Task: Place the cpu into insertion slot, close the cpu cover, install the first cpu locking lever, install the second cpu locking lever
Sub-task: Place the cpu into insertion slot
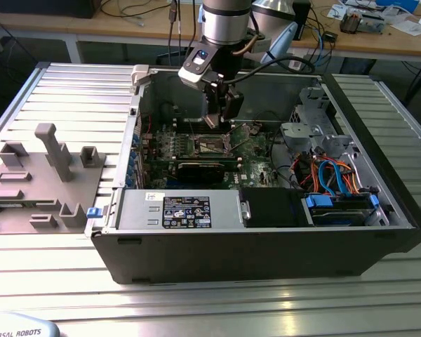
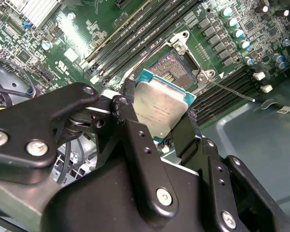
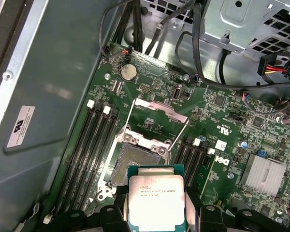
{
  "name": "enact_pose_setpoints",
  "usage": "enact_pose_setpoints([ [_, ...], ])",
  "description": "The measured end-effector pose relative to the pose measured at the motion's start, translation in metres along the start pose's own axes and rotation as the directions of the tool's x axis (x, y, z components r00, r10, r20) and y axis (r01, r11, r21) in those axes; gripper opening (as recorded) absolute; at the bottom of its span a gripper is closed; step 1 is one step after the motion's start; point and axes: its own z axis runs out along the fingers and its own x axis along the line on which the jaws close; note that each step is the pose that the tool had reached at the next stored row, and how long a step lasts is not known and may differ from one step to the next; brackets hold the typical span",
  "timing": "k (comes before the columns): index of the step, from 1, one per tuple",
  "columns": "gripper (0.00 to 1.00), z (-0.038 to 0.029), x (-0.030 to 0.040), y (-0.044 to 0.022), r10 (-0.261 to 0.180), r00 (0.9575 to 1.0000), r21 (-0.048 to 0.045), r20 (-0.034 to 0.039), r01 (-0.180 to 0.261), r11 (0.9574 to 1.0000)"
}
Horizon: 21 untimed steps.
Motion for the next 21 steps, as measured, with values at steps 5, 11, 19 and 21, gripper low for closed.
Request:
enact_pose_setpoints([
  [5, 0.55, 0.0001, 0.0000, 0.0000, 0.011, 0.9999, 0.0016, 0.0029, -0.011, 0.9999],
  [11, 0.55, 0.0002, 0.0000, 0.0000, 0.022, 0.9997, 0.0022, 0.0029, -0.022, 0.9997],
  [19, 0.55, 0.0003, 0.0000, 0.0000, 0.030, 0.9996, 0.0025, 0.0030, -0.030, 0.9996],
  [21, 0.55, 0.0003, 0.0000, 0.0000, 0.033, 0.9994, 0.0027, 0.0030, -0.033, 0.9994],
])
